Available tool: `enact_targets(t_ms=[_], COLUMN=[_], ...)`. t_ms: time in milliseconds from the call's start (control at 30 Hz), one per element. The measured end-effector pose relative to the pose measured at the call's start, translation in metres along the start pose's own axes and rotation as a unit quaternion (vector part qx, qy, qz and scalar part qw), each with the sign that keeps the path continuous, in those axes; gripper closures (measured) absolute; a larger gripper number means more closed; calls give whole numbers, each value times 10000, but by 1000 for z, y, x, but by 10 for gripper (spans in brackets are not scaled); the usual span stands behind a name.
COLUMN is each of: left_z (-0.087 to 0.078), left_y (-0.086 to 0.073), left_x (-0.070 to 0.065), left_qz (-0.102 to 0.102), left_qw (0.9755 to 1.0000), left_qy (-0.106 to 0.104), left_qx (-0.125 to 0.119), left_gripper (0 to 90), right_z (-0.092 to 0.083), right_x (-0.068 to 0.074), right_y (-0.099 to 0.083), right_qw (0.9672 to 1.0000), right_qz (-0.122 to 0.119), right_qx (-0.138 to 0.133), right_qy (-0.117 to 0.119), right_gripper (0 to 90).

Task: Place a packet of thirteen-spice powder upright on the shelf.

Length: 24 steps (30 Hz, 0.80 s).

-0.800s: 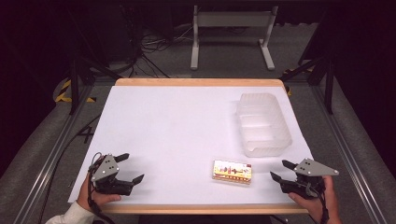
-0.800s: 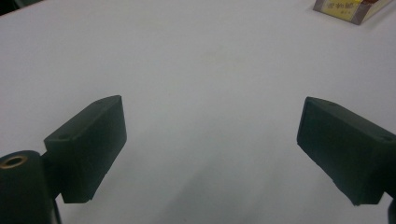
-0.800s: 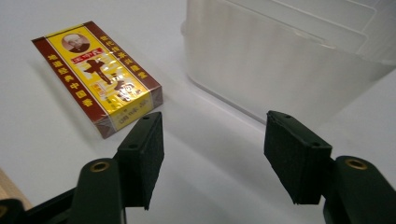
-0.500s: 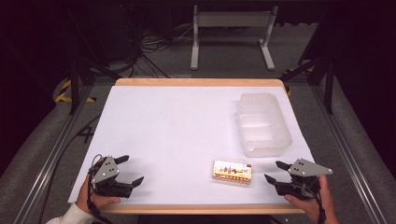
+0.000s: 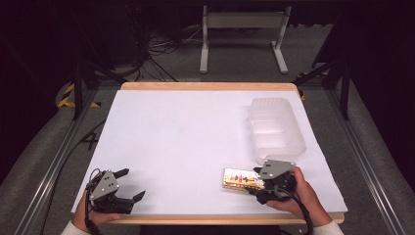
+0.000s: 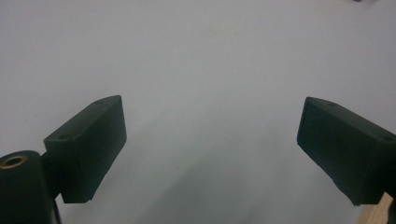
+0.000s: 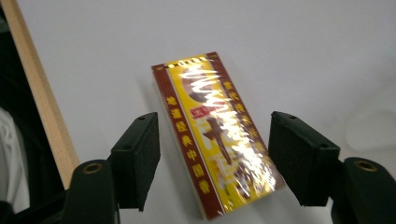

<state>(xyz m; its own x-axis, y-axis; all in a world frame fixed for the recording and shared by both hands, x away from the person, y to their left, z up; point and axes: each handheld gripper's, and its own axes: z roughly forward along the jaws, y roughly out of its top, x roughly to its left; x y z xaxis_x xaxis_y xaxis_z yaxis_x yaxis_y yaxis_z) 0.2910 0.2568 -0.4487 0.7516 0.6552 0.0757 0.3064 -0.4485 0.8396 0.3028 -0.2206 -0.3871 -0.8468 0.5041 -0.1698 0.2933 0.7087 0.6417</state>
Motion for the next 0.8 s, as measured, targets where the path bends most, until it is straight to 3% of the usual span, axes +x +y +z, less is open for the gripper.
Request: enact_targets(t_ms=[67, 200, 300, 433, 800], left_z=[-2, -4, -5, -6, -4], left_y=[-1, -3, -4, -5, -5], left_x=[-1, -2, -2, -1, -2], left_qz=[12, 3, -14, -7, 31], left_qw=[10000, 10000, 10000, 10000, 10000], left_qy=[4, 17, 27, 14, -32], left_qx=[4, 17, 23, 38, 88], left_gripper=[89, 89, 88, 87, 86], right_z=[6, 32, 44, 60, 83], right_x=[1, 0, -4, -10, -13], right_y=[7, 30, 37, 48, 52], right_qw=[9998, 9972, 9961, 9927, 9869], right_qz=[-136, -459, -536, -622, -649], right_qx=[103, 388, 511, 731, 1145], right_qy=[72, 441, 481, 732, 930], right_gripper=[325, 301, 293, 277, 272])
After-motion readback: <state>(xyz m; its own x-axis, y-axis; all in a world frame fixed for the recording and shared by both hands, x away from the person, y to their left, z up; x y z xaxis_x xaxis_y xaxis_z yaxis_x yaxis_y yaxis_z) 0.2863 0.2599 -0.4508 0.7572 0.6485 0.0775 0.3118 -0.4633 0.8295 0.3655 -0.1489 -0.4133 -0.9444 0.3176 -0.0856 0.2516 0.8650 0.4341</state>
